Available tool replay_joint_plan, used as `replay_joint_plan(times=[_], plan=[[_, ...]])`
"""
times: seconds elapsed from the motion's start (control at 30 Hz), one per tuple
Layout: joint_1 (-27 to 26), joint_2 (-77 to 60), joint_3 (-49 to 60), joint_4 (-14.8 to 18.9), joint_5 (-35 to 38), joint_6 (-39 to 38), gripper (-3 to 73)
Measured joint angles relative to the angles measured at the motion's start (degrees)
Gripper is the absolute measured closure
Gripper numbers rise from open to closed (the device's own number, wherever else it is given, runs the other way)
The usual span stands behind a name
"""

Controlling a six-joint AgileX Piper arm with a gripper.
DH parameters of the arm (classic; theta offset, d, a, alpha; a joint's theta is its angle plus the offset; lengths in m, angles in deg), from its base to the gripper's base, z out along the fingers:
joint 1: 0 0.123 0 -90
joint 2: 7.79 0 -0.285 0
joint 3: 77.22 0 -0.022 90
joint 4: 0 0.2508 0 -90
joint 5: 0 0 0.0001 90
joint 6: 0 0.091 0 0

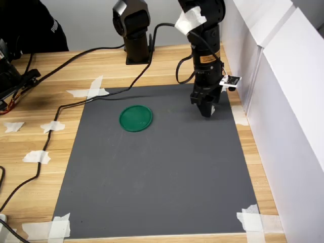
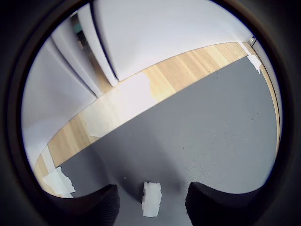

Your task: Grasp a white terminal and put it on the green lid.

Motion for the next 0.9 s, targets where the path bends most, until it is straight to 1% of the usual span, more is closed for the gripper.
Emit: replay_joint_plan(times=[0.17, 0.23, 0.3, 0.43, 0.6, 0.67, 0.9], plan=[[0.0, 0.8, -0.1, 0.0, -0.1, 0.2, 11.6], [0.0, 0.8, -0.1, -0.1, -0.1, 0.3, 13.7], [0.0, 0.8, -0.1, -0.1, -0.1, 0.3, 17.4], [0.0, 0.8, -0.1, -0.1, -0.1, 1.0, 30.7], [0.0, 0.8, -0.1, -0.2, -0.1, 1.7, 54.2], [0.0, 0.8, -0.1, -0.2, -0.1, 1.7, 60.9], [0.0, 0.8, -0.2, -0.5, 1.4, 1.7, 61.2]])
